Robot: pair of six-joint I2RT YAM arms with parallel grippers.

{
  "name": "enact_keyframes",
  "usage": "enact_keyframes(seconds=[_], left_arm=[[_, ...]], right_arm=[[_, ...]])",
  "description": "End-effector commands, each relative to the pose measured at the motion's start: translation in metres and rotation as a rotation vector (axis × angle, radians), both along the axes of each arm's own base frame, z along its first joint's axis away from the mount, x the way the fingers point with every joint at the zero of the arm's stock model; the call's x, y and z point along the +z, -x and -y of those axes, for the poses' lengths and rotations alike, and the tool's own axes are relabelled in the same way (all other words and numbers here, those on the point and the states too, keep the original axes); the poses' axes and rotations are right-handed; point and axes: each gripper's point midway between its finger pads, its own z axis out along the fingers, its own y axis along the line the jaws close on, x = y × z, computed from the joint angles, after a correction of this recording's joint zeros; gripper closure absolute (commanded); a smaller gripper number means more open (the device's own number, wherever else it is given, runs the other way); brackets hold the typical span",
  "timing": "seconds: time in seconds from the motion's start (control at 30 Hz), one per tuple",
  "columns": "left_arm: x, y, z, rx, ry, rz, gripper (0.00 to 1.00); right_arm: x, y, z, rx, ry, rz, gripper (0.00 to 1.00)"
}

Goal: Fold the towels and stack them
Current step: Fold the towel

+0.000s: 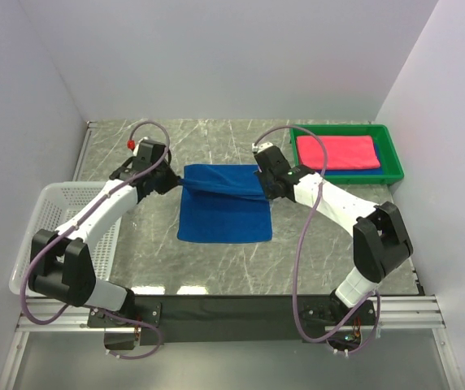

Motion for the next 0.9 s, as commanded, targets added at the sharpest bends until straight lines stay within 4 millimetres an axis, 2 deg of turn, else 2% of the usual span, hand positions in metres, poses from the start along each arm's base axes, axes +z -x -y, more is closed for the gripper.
enact_keyframes(seconds=[0.0, 0.23, 0.4, 0.53, 0.63, 0.67, 0.73, 0.77, 0.83, 0.87], left_arm=[[0.016, -0.004, -0.01, -0.056, -0.036, 0.018, 0.99], [0.038, -0.01, -0.016, -0.083, -0.065, 0.051, 0.99], [0.042, 0.005, -0.02, -0.097, -0.076, 0.056, 0.99], [0.024, 0.019, -0.023, -0.123, -0.091, 0.018, 0.99], [0.005, 0.033, -0.025, -0.119, -0.083, 0.001, 0.99], [-0.015, 0.043, -0.027, -0.12, -0.079, -0.037, 0.99], [-0.03, 0.047, -0.02, -0.129, -0.036, -0.042, 0.99], [-0.051, 0.059, -0.021, -0.129, -0.035, -0.089, 0.99], [-0.065, 0.061, -0.019, -0.112, -0.011, -0.1, 0.99], [-0.081, 0.071, -0.019, -0.118, -0.001, -0.137, 0.99]], right_arm=[[0.027, -0.006, 0.008, -0.019, 0.025, 0.053, 1.0], [0.048, -0.005, 0.004, -0.009, 0.027, 0.075, 1.0], [0.04, 0.012, -0.001, 0.01, 0.039, 0.037, 1.0], [0.021, 0.027, -0.004, 0.013, 0.037, 0.002, 1.0], [-0.005, 0.043, -0.004, 0.023, 0.053, -0.049, 1.0], [-0.011, 0.044, -0.005, 0.024, 0.055, -0.053, 1.0], [-0.027, 0.049, -0.003, 0.023, 0.079, -0.082, 1.0], [-0.032, 0.049, -0.003, 0.022, 0.083, -0.089, 1.0], [-0.045, 0.05, -0.001, 0.013, 0.107, -0.108, 1.0], [-0.05, 0.052, 0.0, 0.014, 0.117, -0.119, 1.0]])
